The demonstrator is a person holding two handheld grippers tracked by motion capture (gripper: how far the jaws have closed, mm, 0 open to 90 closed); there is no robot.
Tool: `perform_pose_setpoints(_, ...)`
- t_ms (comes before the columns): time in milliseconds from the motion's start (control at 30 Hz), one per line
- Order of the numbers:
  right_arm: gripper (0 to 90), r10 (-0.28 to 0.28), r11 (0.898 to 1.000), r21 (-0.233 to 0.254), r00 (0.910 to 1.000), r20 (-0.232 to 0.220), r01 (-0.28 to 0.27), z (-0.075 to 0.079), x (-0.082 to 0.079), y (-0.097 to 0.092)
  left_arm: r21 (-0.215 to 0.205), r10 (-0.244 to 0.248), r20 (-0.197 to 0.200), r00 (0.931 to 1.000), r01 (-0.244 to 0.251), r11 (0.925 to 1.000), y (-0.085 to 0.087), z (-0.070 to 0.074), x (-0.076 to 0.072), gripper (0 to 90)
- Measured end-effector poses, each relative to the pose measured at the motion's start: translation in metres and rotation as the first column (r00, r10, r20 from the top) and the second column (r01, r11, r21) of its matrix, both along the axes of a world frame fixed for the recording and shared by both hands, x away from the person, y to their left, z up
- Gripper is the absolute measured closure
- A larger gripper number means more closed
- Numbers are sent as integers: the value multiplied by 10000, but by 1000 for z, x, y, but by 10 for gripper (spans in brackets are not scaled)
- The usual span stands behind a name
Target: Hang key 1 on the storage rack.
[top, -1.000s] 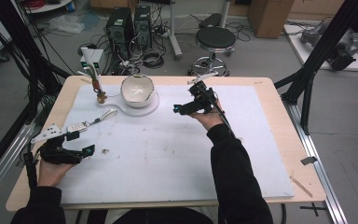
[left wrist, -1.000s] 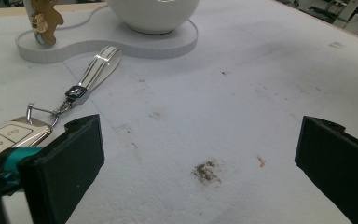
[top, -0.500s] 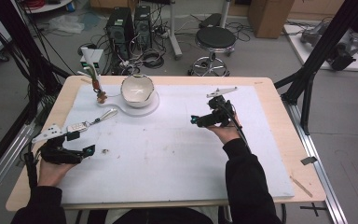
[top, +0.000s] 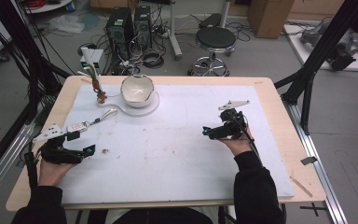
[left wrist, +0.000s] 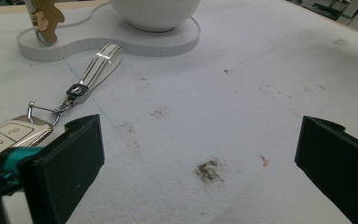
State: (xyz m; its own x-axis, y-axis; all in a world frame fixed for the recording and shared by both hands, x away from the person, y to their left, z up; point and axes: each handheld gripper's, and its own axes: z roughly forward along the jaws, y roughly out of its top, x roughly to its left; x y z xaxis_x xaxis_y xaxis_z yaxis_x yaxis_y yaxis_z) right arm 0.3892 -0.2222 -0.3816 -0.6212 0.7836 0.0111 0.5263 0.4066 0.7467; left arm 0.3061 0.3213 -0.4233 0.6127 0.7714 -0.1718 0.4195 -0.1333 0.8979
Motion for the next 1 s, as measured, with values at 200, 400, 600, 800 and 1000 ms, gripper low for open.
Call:
perform_pose_setpoints(200,7,-65,9999,151,9999,134,63,-3,-11,-8,24,1,-2,10000,-1,10000,0,0,0,17)
perform_pose_setpoints(400,7,-271,9993,261,9993,275,264,-11,-21,-16,36,1,-15,10000,-1,10000,0,0,0,17)
perform_pose_setpoints(600,7,-549,9972,515,9981,274,534,-20,-31,-28,71,-14,-11,10000,14,10000,-1,0,0,17)
perform_pose_setpoints(800,7,-840,9948,602,9962,226,825,-25,-38,-41,55,0,-20,10000,0,10000,-1,0,0,17)
perform_pose_setpoints(1000,7,-874,9957,336,9951,459,859,-27,-50,-46,95,-22,-34,10000,22,10000,-1,0,0,17)
